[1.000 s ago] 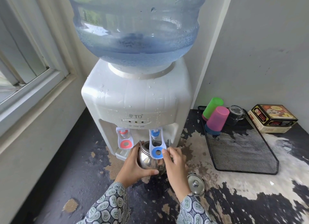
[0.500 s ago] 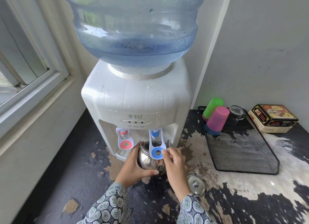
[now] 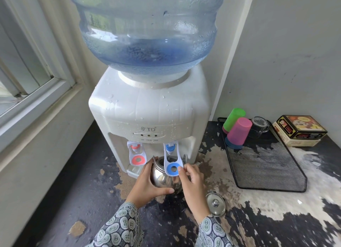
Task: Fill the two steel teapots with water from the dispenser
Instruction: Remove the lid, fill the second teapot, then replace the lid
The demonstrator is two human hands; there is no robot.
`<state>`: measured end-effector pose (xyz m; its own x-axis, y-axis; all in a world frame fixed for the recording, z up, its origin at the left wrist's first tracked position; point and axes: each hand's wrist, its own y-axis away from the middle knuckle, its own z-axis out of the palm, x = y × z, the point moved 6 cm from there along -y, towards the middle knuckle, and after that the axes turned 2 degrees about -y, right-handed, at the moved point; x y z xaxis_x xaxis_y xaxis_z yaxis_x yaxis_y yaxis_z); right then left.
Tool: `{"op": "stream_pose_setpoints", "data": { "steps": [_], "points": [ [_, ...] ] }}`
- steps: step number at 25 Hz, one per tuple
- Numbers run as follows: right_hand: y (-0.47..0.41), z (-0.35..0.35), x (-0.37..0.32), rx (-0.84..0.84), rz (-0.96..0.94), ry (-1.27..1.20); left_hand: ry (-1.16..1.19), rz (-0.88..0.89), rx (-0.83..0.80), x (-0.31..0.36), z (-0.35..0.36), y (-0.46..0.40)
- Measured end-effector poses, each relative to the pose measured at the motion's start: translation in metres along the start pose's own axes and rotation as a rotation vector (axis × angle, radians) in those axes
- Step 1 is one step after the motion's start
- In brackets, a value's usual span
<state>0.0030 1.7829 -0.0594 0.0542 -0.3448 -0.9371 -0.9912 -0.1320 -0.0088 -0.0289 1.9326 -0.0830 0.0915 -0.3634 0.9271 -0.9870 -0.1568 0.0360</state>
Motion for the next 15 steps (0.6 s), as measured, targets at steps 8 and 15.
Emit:
{"op": "stream_pose_setpoints", "data": {
  "steps": [8,15],
  "points": [
    [0.009,-0.004,-0.006,-0.018,0.018,-0.008,-0.002,-0.005,-0.002,0.001,0.000,0.001],
    [0.011,-0.007,-0.007,-0.012,0.004,0.008,-0.004,-0.011,0.002,-0.001,0.000,0.001]
  ]
}}
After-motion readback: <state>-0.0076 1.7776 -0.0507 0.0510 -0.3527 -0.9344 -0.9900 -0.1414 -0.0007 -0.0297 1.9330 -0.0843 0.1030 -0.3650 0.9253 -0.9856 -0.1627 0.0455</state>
